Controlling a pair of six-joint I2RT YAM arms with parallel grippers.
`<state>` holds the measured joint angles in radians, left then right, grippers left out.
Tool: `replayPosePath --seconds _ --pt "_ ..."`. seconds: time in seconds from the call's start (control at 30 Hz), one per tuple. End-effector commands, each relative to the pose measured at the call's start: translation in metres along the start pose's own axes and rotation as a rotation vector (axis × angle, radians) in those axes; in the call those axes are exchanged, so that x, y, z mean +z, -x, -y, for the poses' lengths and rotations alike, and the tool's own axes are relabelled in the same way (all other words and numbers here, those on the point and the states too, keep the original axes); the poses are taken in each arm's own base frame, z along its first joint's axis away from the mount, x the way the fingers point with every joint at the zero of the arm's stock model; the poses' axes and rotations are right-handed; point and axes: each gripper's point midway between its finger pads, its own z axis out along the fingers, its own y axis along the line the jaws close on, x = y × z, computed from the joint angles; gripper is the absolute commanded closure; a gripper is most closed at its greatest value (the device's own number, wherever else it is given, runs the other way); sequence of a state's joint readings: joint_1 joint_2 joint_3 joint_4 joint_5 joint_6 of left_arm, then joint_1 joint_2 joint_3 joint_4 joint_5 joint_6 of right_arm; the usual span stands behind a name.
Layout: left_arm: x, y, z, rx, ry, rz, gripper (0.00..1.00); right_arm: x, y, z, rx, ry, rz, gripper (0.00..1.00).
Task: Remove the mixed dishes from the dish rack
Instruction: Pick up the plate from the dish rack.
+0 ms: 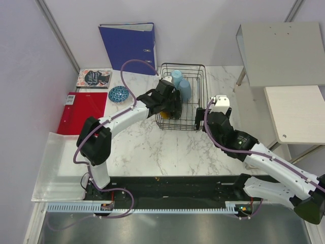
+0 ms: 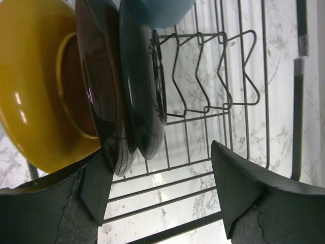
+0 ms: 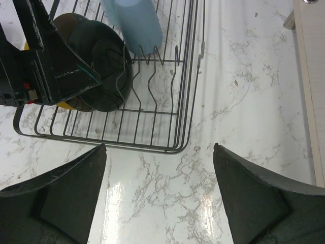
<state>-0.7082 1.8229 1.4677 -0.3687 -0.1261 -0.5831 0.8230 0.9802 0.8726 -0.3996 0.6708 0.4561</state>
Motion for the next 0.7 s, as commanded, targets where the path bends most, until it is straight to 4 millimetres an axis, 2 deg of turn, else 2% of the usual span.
replayPosePath --seconds 0.0,0.2,0.33,0.37,0.47,0.57,0.67 --pt "-0.02 0.034 -0.003 0.006 0.05 0.101 0.19 -0.004 0.009 0.001 0.033 0.006 0.037 0.07" --pt "-0.032 0.041 -0.024 0.029 0.13 0.122 0.18 -0.007 0.01 0.002 0.037 0.009 0.041 0.07" --pt "-0.051 0.056 -0.028 0.03 0.147 0.175 0.18 -0.008 0.011 0.004 0.038 0.008 0.044 0.07" --pt "-0.059 0.061 -0.025 0.022 0.135 0.191 0.18 -0.008 0.011 0.004 0.039 0.008 0.045 0.07" --pt "-0.066 0.065 -0.014 0.004 0.089 0.199 0.18 -0.008 0.01 0.003 0.041 0.009 0.043 0.07" --pt "-0.063 0.059 0.0 0.002 0.054 0.189 0.19 -0.006 0.009 0.002 0.04 0.006 0.038 0.07" --pt "-0.053 0.048 0.011 -0.001 0.041 0.17 0.19 -0.005 0.007 0.002 0.04 0.006 0.033 0.07"
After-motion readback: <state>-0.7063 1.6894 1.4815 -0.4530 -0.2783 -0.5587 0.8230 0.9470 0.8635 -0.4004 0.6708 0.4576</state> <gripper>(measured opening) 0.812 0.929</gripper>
